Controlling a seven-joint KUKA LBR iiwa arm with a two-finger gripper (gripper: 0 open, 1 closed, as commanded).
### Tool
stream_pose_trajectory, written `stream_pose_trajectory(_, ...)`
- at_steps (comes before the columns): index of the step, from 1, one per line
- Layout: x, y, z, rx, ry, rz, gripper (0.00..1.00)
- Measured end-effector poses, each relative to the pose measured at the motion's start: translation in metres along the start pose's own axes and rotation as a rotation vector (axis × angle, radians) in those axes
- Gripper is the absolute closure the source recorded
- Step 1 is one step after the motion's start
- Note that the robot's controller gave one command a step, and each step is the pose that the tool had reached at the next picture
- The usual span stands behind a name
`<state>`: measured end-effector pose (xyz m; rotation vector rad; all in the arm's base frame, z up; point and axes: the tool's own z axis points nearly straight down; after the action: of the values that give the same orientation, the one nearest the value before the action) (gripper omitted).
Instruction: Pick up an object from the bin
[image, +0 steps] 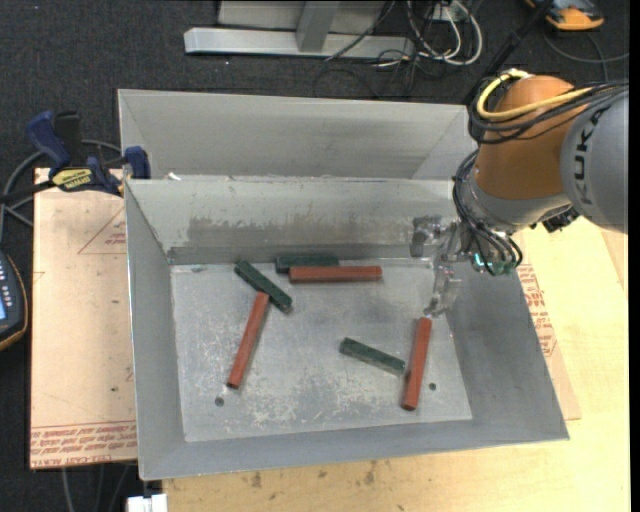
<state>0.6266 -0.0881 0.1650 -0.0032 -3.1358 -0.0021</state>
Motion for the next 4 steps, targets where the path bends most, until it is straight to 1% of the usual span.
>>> stream_pose_trajectory(1,0.032,-0.024,0.099,-0.002,0.0,0.054,0.0)
stream_pose_trajectory(2,0.106,-0.029,0.076,0.0,-0.002,0.073,0.0)
stream_pose_trajectory(3,0.115,0.016,0.097,-0.001,-0.004,-0.224,0.0)
stream_pose_trajectory(4,0.114,0.015,0.096,0.001,-0.005,-0.225,1.0)
